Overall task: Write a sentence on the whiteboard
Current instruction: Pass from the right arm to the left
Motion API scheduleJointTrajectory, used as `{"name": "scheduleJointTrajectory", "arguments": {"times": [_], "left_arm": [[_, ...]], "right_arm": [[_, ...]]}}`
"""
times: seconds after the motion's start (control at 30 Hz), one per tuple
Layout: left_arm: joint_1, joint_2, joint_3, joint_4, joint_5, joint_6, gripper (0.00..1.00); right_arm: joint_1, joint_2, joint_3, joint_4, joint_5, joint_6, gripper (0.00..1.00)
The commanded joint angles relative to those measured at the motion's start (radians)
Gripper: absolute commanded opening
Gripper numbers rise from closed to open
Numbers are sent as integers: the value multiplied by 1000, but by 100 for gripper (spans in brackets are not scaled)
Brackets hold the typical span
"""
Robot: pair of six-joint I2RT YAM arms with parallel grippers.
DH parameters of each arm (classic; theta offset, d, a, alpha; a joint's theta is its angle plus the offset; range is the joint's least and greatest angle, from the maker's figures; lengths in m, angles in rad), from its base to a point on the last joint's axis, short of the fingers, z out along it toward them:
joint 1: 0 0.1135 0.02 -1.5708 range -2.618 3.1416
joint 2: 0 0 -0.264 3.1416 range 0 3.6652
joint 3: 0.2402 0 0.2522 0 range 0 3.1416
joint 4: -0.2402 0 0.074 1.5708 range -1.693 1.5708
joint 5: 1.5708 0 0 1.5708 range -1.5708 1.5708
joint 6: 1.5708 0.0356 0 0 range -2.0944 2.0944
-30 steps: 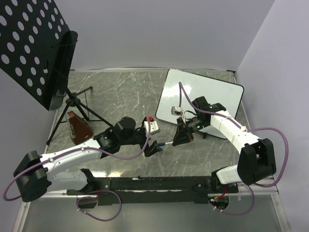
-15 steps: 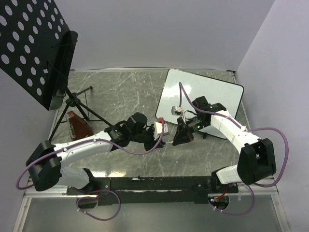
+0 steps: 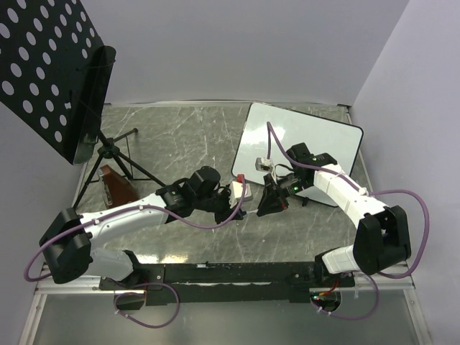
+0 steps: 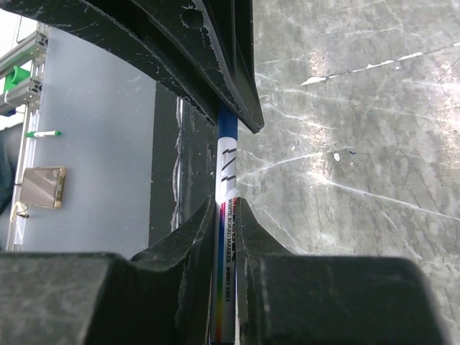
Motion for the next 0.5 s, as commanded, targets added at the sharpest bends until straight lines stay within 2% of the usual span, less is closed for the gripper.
{"name": "scheduleJointTrajectory", "arguments": {"times": [0.0, 0.3, 0.4, 0.47], "left_arm": [[28, -11, 29, 56, -5, -30, 1], [40, -17, 23, 59, 2, -22, 1], [40, -17, 21, 61, 5, -21, 1], [42, -17, 24, 56, 10, -16, 1]], "right_arm": [[10, 10, 22, -36, -45, -52, 20], [17, 27, 33, -74, -57, -86, 30], [19, 30, 33, -82, -62, -89, 26], [20, 37, 39, -93, -65, -98, 13]]}}
